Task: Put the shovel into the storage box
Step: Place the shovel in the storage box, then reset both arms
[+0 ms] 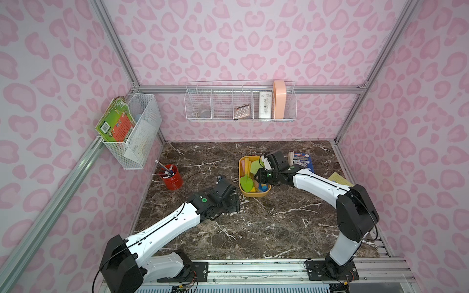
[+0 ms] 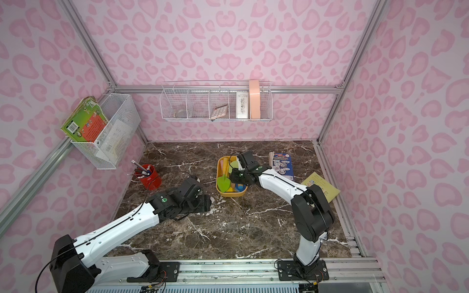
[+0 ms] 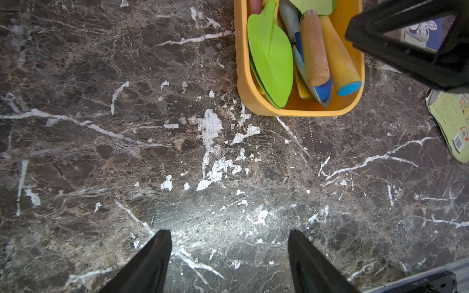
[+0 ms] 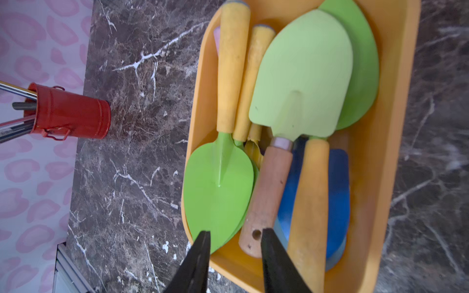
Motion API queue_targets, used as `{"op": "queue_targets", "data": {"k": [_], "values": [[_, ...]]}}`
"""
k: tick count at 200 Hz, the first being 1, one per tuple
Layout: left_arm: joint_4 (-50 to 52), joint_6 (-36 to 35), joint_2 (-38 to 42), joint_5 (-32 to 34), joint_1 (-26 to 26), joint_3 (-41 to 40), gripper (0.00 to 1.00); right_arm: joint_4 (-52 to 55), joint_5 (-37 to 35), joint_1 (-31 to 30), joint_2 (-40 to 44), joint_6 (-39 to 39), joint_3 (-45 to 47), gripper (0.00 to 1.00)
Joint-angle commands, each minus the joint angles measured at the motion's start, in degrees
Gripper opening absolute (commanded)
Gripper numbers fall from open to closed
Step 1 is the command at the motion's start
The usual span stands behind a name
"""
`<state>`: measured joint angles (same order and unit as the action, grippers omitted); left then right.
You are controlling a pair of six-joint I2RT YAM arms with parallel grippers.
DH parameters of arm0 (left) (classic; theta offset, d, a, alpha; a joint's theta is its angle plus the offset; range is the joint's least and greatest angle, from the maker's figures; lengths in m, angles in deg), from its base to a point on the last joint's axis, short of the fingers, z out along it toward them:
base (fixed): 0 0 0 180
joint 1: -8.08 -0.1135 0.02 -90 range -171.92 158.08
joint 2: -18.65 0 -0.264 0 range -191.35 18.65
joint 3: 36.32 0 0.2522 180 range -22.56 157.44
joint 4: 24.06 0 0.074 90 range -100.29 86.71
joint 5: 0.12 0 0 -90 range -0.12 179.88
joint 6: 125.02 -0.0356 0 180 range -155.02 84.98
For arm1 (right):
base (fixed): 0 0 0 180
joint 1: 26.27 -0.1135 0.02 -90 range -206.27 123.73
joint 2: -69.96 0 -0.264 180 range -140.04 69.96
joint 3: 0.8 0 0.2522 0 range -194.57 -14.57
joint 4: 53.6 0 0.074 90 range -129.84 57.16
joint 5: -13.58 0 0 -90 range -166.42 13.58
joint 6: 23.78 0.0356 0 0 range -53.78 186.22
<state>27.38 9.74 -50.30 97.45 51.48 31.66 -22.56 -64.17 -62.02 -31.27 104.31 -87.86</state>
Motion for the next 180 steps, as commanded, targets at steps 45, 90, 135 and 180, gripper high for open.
{"op": "queue_targets", "data": {"k": [45,90,135,180], "values": [[1.97,-3.38,1.79,2.04,-0.15,2.83,0.82,-6.24,0.47,-0.52,8.76,-5.01,9.52,0.41],[6.04,-8.08,2.66,6.28,-0.59,6.35,0.99,-5.68,-5.07,-0.38,16.42,-9.63,13.23,0.58],[9.23,-14.58,3.34,9.68,-2.65,9.55,0.99,-5.90,-10.17,2.50,21.51,-11.86,15.43,1.00],[4.76,-26.39,9.12,19.30,-5.43,6.65,0.98,-9.45,-20.91,8.10,28.62,-14.56,19.49,1.00]]}}
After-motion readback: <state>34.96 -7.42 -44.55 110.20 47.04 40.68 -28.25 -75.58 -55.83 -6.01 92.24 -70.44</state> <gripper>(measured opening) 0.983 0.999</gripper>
